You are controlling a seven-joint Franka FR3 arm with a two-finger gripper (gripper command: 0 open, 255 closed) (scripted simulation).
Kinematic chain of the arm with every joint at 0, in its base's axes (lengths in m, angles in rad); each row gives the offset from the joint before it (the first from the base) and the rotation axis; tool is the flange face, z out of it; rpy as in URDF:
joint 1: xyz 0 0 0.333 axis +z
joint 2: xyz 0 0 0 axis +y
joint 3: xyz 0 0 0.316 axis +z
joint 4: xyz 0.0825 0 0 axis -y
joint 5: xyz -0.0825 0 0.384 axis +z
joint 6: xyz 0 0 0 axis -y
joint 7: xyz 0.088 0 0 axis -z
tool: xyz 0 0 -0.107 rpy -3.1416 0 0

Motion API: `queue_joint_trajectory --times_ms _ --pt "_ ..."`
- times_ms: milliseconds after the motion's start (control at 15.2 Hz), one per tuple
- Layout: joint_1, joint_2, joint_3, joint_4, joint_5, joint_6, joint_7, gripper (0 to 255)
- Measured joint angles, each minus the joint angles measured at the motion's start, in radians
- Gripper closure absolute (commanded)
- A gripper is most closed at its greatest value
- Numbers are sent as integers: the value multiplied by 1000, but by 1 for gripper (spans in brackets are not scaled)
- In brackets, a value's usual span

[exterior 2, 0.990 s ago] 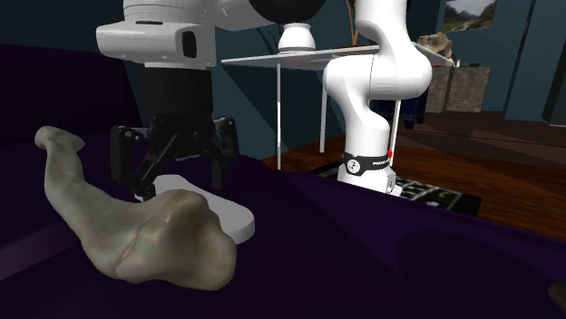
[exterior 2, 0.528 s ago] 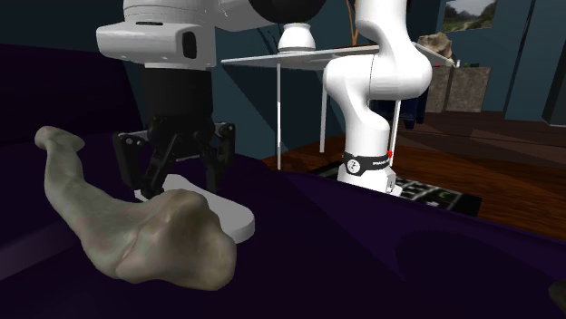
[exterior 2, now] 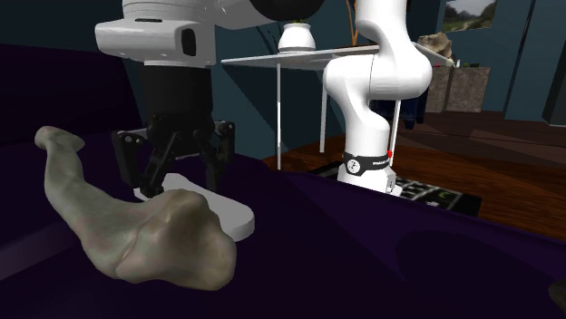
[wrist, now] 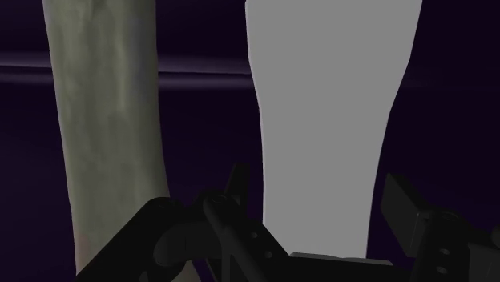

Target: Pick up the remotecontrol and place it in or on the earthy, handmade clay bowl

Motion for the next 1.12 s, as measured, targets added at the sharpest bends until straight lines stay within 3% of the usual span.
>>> queue_joint_trajectory --times_ms 1122 --pt "0 -132 10 103 -46 -229 34 255"
